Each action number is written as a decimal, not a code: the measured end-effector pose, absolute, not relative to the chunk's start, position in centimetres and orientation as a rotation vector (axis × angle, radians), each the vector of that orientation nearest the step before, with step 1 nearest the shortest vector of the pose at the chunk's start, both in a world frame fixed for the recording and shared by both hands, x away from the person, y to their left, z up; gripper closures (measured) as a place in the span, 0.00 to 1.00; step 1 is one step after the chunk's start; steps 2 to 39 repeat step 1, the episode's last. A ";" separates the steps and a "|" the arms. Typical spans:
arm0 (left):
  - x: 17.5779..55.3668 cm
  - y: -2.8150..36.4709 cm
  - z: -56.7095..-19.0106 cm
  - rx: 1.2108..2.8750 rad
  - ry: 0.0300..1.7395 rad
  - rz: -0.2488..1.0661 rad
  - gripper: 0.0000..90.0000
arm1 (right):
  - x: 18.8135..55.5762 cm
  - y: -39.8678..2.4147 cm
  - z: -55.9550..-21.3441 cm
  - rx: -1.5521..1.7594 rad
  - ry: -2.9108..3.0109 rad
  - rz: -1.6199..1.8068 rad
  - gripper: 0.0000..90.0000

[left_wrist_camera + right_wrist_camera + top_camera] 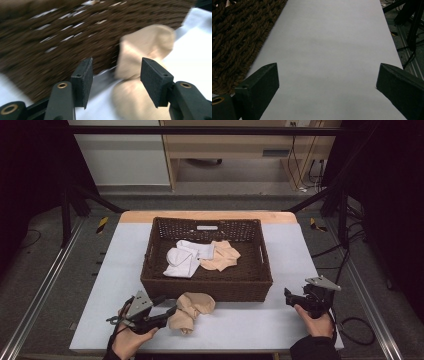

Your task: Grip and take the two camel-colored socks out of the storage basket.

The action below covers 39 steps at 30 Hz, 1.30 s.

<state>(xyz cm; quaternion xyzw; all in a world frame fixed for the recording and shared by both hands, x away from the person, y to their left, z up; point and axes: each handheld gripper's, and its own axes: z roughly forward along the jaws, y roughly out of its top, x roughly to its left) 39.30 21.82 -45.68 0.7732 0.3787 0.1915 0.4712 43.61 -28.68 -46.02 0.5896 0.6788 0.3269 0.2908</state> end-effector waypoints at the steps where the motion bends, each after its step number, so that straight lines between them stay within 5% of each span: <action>1: 39.3 21.8 -45.7 1.894 0.928 0.469 0.48 | 43.6 -28.7 -46.0 1.568 1.810 0.872 0.05; 39: 39.3 21.8 -45.7 1.894 0.928 0.469 0.48 | 43.6 -28.7 -46.0 1.568 1.810 0.872 0.05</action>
